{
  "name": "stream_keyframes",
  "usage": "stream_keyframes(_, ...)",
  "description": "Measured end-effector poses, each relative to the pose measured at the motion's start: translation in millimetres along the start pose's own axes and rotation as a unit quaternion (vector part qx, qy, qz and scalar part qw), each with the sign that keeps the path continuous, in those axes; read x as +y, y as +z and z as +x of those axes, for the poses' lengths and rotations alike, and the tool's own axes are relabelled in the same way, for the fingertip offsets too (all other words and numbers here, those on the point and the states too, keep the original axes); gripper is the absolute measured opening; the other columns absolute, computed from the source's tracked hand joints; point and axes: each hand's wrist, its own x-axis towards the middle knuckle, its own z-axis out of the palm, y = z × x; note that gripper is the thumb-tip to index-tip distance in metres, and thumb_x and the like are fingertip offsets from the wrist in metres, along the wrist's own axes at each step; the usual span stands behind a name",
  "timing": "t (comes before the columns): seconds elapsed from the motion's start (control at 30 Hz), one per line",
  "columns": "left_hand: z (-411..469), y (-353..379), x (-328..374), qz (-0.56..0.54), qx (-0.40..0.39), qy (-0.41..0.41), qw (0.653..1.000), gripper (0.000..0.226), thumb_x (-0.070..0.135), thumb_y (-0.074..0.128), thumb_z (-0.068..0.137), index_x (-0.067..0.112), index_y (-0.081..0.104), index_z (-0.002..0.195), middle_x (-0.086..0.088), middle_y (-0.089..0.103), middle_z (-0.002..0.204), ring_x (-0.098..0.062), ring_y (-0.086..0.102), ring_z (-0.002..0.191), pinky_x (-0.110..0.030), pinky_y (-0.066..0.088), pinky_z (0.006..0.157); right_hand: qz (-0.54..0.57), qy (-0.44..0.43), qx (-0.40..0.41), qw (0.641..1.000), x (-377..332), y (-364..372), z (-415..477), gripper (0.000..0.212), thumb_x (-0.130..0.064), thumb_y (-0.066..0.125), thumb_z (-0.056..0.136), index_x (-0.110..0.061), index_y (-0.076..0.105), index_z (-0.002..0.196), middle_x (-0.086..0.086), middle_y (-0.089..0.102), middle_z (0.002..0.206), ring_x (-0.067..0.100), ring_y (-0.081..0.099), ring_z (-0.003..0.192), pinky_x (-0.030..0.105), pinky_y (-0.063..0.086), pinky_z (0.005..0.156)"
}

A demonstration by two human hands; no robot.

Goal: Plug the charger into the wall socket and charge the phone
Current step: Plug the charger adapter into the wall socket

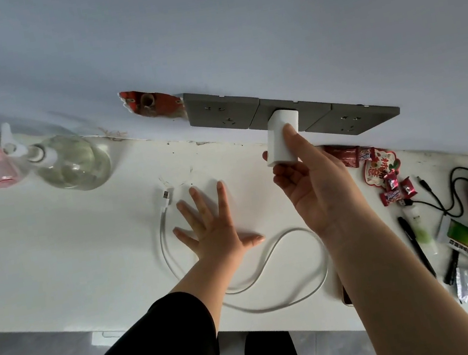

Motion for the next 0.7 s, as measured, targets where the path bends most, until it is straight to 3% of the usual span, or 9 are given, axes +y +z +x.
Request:
stream_keyframes(0.17, -1, 1, -1, 0.008, 0.002, -0.003, 1.0, 0.14, 0.074, 0.071, 0.048, 0.047, -0.039, 0.131, -0.008, -0.043, 0.148, -0.039, -0.037, 0.135, -0.071, -0.003, 0.107, -0.04, 0.016, 0.016, 0.999, -6, 2, 2, 0.024, -0.03, 0.077, 0.08, -0.008, 0.07, 0.078, 0.022, 0.068, 0.087, 0.016, 0.06, 0.051, 0.023, 0.054, 0.051)
stream_keyframes(0.4, -3, -5, 0, 0.015, -0.017, -0.006, 1.0, 0.137, 0.072, 0.071, 0.051, 0.047, -0.036, 0.133, -0.008, -0.044, 0.148, -0.039, -0.039, 0.134, -0.07, -0.005, 0.108, -0.035, 0.007, -0.001, 0.999, -2, 0, 2, 0.025, -0.033, 0.075, 0.081, -0.009, 0.069, 0.086, 0.017, 0.071, 0.082, 0.013, 0.061, 0.054, 0.021, 0.054, 0.054)
stream_keyframes(0.5, -5, -8, -2, 0.008, -0.02, 0.009, 1.0, 0.134, 0.069, 0.072, 0.055, 0.047, -0.033, 0.135, -0.007, -0.043, 0.148, -0.038, -0.038, 0.135, -0.069, -0.006, 0.108, -0.029, 0.003, -0.026, 0.999, 6, -7, 4, 0.04, -0.048, 0.063, 0.087, -0.011, 0.068, 0.101, 0.011, 0.072, 0.084, 0.013, 0.063, 0.061, 0.023, 0.054, 0.06)
stream_keyframes(0.6, -7, -13, -10, -0.005, -0.027, 0.034, 0.999, 0.124, 0.069, 0.068, 0.061, 0.047, -0.026, 0.139, -0.003, -0.039, 0.151, -0.034, -0.036, 0.137, -0.064, -0.004, 0.111, -0.035, 0.044, -0.03, 0.998, 26, -20, 4, 0.059, -0.065, 0.039, 0.091, -0.016, 0.067, 0.108, 0.006, 0.076, 0.101, 0.017, 0.069, 0.074, 0.029, 0.051, 0.071)
stream_keyframes(0.7, -12, -21, -26, -0.018, -0.014, 0.08, 0.997, 0.105, 0.065, 0.059, 0.073, 0.035, -0.008, 0.148, -0.001, -0.023, 0.158, -0.03, -0.024, 0.144, -0.058, 0.003, 0.115, -0.105, 0.088, 0.012, 0.991, 61, -21, 1, 0.05, -0.055, 0.035, 0.097, -0.018, 0.067, 0.105, 0.007, 0.075, 0.102, 0.018, 0.069, 0.074, 0.031, 0.05, 0.071)
